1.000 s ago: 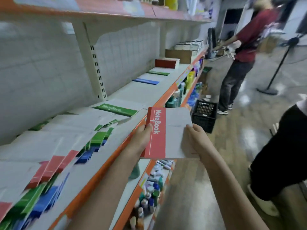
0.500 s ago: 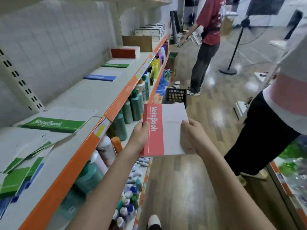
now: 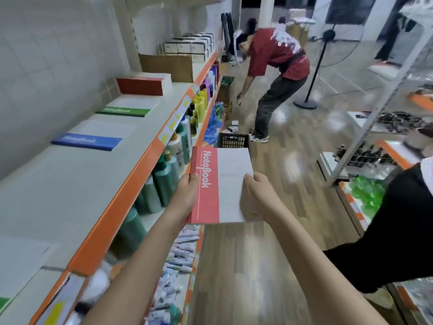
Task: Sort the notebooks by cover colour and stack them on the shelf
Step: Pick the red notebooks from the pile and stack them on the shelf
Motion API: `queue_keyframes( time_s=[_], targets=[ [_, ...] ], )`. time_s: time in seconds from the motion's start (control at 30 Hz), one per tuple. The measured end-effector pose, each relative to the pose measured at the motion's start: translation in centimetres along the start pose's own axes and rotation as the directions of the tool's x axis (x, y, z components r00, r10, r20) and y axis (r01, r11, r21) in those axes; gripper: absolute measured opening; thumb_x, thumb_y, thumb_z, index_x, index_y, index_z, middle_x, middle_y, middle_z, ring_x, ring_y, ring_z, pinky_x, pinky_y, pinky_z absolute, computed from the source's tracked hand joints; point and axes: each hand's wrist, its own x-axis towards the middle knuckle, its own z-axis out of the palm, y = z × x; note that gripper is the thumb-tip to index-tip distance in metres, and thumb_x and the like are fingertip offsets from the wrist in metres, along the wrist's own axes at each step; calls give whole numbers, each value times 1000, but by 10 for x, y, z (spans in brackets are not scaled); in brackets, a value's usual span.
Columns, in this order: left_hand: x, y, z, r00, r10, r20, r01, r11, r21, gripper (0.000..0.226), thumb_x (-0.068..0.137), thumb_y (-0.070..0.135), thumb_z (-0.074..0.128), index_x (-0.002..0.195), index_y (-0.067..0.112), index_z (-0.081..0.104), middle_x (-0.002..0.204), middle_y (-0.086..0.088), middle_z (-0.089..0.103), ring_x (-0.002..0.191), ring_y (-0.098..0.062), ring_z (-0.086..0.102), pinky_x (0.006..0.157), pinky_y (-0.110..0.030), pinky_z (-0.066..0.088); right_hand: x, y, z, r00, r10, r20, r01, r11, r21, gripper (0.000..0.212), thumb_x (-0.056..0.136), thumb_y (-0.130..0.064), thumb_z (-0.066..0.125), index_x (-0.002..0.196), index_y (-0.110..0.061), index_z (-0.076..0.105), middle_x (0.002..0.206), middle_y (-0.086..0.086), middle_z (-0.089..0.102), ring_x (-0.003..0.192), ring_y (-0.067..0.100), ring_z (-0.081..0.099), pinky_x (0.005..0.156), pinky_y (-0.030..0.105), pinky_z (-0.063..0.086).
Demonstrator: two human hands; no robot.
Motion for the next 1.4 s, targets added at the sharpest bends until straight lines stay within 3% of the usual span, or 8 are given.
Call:
queue_keyframes(
  time_s=[0.3,0.6,0.73,0.83,0.93,1.0,1.17,1.4],
  targets=[
    [104,20,13,999,-10,31,10,1000,2,32,103,30,33,109,10,56,98,-11,69,83,-23,68,68,-30,54,100,-22,10,1000,8,-3,-8,1000,11,31,98,-23,32,104,-2,55,111,12,62,103,28,57,81,33,41],
    [212,42,42,998,-37,-52,38,999,23,32,102,37,33,102,15,56,93,-6,69,80,-20,68,62,-28,49,219,-43,7,998,-33,48,32,999,24,24,98,-23,34,82,-11,47,86,4,53,81,20,47,68,29,34],
    [269,64,55,991,-31,-134,34,999,16,36,102,36,34,110,9,56,90,-4,68,73,-15,66,57,-25,46,289,-67,5,989,-91,113,91,996,12,27,98,-23,33,93,-3,51,93,8,54,84,21,48,69,30,35],
    [311,83,56,971,-34,-236,36,999,6,36,101,37,35,109,11,58,85,1,69,69,-11,67,56,-22,47,344,-96,10,966,-163,199,172,985,-28,25,99,-25,33,88,-10,49,91,4,52,82,18,47,61,27,33],
    [350,102,55,948,-23,-318,11,999,-39,35,102,32,35,115,8,57,99,-9,68,79,-21,65,70,-29,50,396,-124,22,932,-224,286,242,970,-27,22,100,-24,32,88,-12,47,92,2,50,90,20,46,70,28,34],
    [373,113,53,923,-16,-385,-3,999,-47,31,102,26,35,115,6,56,99,-11,66,75,-18,62,66,-27,48,425,-139,31,910,-243,335,269,963,-33,23,100,-24,32,88,-12,47,90,3,48,93,20,44,77,29,31],
    [411,127,44,861,-78,-502,37,995,-93,36,102,31,36,115,3,56,105,-13,66,87,-25,64,73,-30,49,476,-169,52,857,-265,443,316,948,-45,27,99,-26,32,98,-5,50,93,8,52,91,24,49,71,31,32],
    [442,138,27,755,-165,-634,54,980,-191,37,100,36,34,114,13,59,92,-3,69,76,-15,66,55,-24,45,521,-193,92,762,-263,592,314,949,17,35,96,-27,35,108,0,53,112,24,59,86,26,56,77,36,44]
  ],
)
